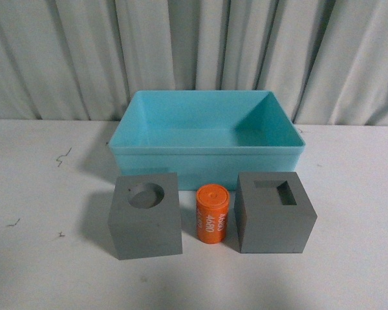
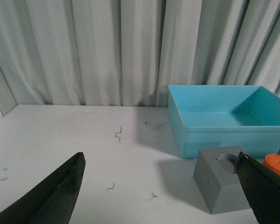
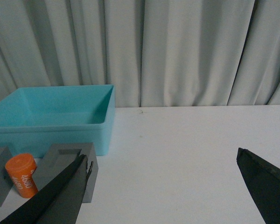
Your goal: Place gray and orange parts in blue box
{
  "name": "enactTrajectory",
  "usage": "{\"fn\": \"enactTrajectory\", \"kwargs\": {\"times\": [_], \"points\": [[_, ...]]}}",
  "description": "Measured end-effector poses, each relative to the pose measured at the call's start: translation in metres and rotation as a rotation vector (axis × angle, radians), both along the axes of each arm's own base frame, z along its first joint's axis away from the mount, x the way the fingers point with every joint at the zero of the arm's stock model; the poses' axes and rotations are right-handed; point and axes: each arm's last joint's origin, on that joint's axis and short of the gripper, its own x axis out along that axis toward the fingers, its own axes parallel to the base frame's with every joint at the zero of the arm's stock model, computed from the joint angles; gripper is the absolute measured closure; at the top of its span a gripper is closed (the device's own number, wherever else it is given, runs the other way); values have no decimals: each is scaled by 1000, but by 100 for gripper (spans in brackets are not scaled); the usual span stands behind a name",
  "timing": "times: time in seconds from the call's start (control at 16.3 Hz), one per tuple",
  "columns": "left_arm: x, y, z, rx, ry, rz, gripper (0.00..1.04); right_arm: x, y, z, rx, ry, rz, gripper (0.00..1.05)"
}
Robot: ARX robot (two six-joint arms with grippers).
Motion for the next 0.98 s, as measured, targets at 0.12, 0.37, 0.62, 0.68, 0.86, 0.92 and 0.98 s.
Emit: {"fn": "enactTrajectory", "kwargs": {"times": [0.12, 0.37, 0.62, 0.68, 0.86, 0.92, 0.98], "points": [[0, 0, 0, 0, 0, 0, 7, 0, 0, 0, 0, 0, 0, 6], [0, 0, 0, 0, 0, 0, 7, -1, 1, -2, 66, 181, -99, 6], [0, 0, 0, 0, 0, 0, 7, 33, -48, 16, 318, 346, -465, 6], [0, 0, 0, 0, 0, 0, 7, 39, -67, 8, 337, 408, -462, 6], [0, 0, 0, 0, 0, 0, 7, 62, -81, -17, 322, 592, -263, 6], [0, 0, 0, 0, 0, 0, 7, 74, -79, -19, 301, 623, -196, 6], [0, 0, 0, 0, 0, 0, 7, 85, -76, -18, 272, 636, -146, 6]]}}
